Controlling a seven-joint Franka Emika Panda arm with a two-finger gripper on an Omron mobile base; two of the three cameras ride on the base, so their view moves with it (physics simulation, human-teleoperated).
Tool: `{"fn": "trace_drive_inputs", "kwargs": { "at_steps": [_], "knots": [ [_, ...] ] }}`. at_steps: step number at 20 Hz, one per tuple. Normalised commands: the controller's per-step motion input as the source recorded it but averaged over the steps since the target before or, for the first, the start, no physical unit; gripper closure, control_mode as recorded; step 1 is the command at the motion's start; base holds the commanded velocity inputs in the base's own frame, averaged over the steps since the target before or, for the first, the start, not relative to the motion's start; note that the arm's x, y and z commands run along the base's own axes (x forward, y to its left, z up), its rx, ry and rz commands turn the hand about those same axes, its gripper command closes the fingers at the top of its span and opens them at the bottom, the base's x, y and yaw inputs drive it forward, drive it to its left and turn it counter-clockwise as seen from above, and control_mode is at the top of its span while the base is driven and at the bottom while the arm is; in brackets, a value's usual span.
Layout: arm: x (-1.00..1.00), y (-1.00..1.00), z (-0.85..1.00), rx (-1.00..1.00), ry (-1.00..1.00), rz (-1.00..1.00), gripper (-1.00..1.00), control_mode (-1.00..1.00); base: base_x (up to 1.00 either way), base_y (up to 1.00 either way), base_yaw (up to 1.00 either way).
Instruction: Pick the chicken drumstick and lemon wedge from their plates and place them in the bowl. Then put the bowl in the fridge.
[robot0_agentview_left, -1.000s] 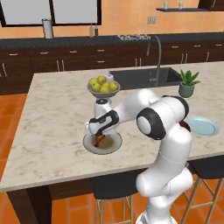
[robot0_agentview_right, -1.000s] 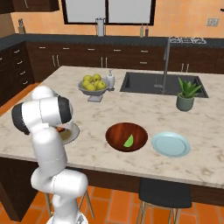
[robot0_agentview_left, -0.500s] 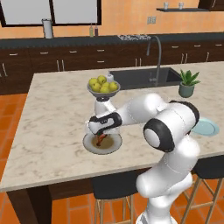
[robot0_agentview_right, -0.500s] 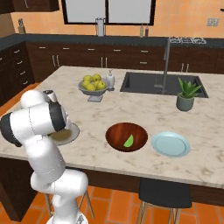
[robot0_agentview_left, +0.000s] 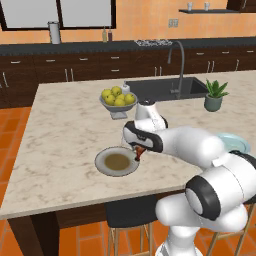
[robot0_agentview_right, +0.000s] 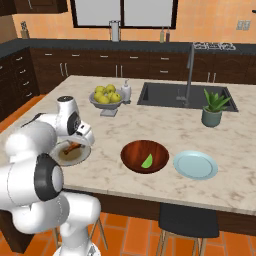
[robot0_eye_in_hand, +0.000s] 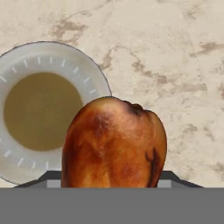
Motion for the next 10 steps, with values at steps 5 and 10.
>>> {"fn": "trace_drive_inputs", "kwargs": {
  "at_steps": [5,10],
  "knots": [
    [-0.16,-1.00,0.50,0.00,0.03,0.01,1.00,-1.00,0.00,0.00,0.00],
    [0.00,-1.00,0.11,0.00,0.16,0.05,1.00,-1.00,0.00,0.00,0.00]
  ]
}}
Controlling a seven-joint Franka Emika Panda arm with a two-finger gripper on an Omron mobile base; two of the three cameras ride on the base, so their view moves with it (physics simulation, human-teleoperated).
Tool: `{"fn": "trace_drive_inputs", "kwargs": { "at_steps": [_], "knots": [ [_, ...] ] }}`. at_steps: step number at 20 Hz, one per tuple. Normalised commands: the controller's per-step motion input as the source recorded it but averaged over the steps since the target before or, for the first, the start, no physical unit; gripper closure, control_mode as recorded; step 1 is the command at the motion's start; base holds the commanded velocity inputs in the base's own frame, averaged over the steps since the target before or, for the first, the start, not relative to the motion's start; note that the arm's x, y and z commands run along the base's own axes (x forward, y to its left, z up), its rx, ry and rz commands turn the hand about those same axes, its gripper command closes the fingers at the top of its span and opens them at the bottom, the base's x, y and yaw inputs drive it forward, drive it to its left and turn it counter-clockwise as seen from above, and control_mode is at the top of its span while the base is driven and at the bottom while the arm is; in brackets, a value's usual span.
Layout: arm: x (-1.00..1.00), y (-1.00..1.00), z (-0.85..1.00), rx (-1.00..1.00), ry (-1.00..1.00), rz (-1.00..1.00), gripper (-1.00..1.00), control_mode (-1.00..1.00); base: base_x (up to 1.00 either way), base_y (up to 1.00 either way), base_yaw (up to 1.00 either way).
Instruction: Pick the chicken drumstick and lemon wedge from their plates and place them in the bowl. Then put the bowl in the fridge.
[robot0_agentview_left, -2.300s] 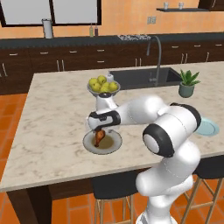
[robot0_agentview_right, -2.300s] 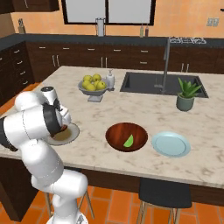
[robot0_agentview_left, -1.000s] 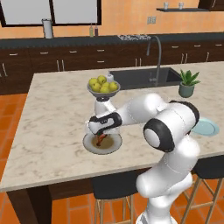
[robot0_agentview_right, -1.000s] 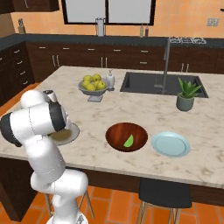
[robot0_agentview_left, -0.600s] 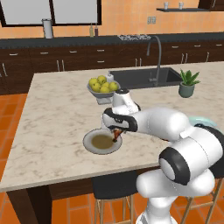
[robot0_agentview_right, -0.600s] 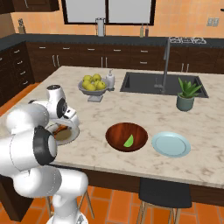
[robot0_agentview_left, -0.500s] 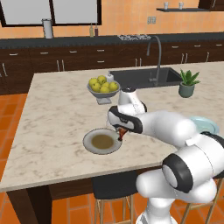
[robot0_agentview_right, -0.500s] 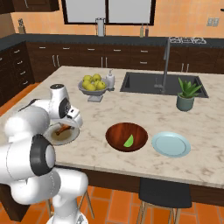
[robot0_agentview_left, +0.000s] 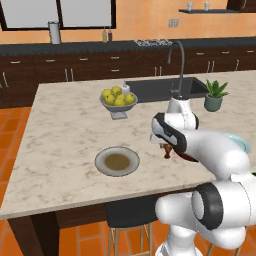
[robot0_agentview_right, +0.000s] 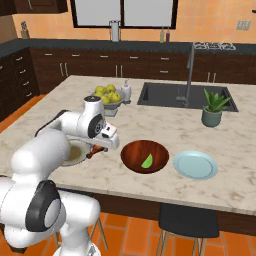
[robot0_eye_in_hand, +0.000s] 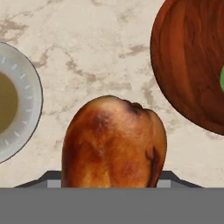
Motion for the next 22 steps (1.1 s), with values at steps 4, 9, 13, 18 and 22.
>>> {"fn": "trace_drive_inputs", "kwargs": {
  "at_steps": [4,9,13,18,22],
  "knots": [
    [0.10,-0.97,0.16,-0.03,0.15,0.01,1.00,-1.00,0.00,0.00,0.00],
    [0.22,-0.84,0.00,0.00,0.04,0.00,1.00,-1.00,0.00,0.00,0.00],
    [0.63,-0.51,-0.21,0.00,0.05,0.03,1.00,-1.00,0.00,0.00,0.00],
    [0.34,-0.36,-0.36,0.01,0.09,0.05,1.00,-1.00,0.00,0.00,0.00],
    [0.37,-0.08,-0.34,0.00,0.00,0.05,1.00,-1.00,0.00,0.00,0.00]
  ]
}}
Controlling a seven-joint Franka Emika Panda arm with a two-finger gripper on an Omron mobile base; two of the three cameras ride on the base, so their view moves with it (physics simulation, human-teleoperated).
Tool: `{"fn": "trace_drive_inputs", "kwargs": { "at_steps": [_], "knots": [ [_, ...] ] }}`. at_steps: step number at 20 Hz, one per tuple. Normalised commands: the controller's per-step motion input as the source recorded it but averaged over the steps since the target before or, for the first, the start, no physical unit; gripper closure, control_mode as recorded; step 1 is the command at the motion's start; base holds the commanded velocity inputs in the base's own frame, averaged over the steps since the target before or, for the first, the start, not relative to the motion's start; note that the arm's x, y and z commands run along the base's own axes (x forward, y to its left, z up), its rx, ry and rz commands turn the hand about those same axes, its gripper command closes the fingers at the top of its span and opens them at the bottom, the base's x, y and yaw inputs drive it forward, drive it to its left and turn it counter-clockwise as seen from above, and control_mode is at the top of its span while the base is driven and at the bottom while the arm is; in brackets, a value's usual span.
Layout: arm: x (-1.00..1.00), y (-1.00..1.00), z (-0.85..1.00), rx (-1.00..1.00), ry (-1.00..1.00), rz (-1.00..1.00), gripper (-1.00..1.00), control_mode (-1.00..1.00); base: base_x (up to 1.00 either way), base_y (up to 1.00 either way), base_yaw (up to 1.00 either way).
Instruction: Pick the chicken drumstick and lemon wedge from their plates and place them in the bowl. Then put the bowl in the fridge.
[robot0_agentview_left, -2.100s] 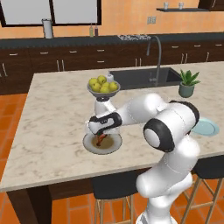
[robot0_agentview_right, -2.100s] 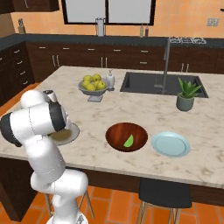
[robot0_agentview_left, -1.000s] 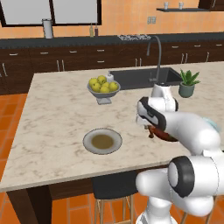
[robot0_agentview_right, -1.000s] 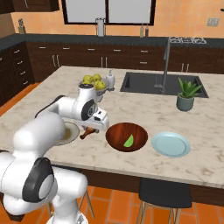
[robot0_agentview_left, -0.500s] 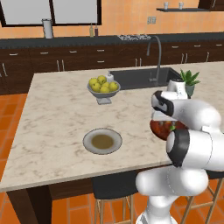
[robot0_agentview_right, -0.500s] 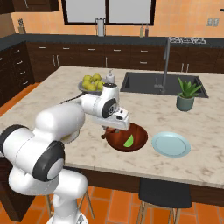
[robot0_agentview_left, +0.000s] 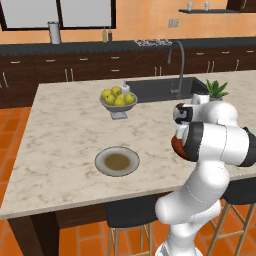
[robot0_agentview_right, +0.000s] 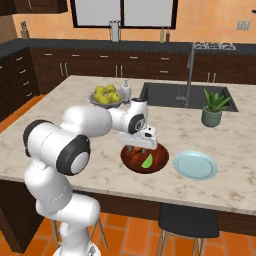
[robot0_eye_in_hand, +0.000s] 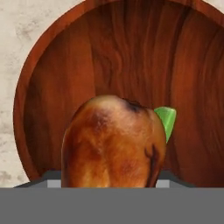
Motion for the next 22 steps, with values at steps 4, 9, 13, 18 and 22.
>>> {"fn": "trace_drive_inputs", "kwargs": {
  "at_steps": [4,9,13,18,22],
  "knots": [
    [0.20,-0.03,-0.43,0.00,0.00,0.04,1.00,-1.00,0.00,0.00,0.00],
    [0.23,0.00,-0.43,0.00,0.01,0.01,-1.00,-1.00,0.00,0.00,0.00],
    [0.07,0.00,-0.07,0.00,0.00,0.00,-1.00,-1.00,0.00,0.00,0.00],
    [0.00,0.00,0.14,0.00,0.00,0.00,-1.00,-1.00,0.00,0.00,0.00],
    [-0.13,0.28,0.34,-0.08,-0.08,0.00,-1.00,-1.00,0.00,0.00,0.00]
  ]
}}
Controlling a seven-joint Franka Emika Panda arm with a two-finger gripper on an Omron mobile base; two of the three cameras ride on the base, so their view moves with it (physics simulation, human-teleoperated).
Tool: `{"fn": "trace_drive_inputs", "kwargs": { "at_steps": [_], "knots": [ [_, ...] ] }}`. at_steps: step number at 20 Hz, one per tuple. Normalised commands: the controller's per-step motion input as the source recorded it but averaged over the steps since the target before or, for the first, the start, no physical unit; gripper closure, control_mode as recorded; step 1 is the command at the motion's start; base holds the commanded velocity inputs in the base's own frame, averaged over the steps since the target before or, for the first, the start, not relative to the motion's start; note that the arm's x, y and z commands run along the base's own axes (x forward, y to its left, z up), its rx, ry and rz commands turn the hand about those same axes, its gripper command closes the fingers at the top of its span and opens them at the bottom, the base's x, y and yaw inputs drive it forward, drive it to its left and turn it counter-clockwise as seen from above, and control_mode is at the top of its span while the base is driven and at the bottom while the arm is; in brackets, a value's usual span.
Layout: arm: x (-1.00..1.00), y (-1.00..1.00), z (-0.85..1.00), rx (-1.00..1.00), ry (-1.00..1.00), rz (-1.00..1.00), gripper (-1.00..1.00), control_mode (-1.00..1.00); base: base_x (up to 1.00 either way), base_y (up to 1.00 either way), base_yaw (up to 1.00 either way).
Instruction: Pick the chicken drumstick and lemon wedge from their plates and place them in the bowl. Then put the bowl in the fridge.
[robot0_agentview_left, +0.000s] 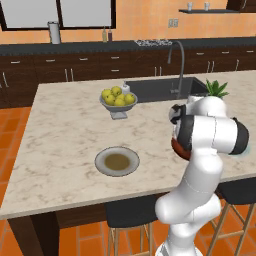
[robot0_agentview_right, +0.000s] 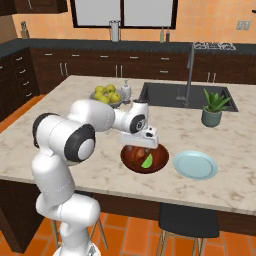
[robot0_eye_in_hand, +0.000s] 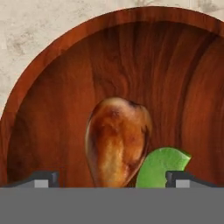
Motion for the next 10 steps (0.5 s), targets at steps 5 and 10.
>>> {"fn": "trace_drive_inputs", "kwargs": {
  "at_steps": [5,10],
  "knots": [
    [-0.32,0.72,0.30,-0.08,0.05,-0.03,-1.00,-1.00,0.00,0.00,0.00],
    [0.13,0.45,0.00,-0.10,0.10,-0.01,-1.00,-1.00,0.00,0.00,0.00]
  ]
}}
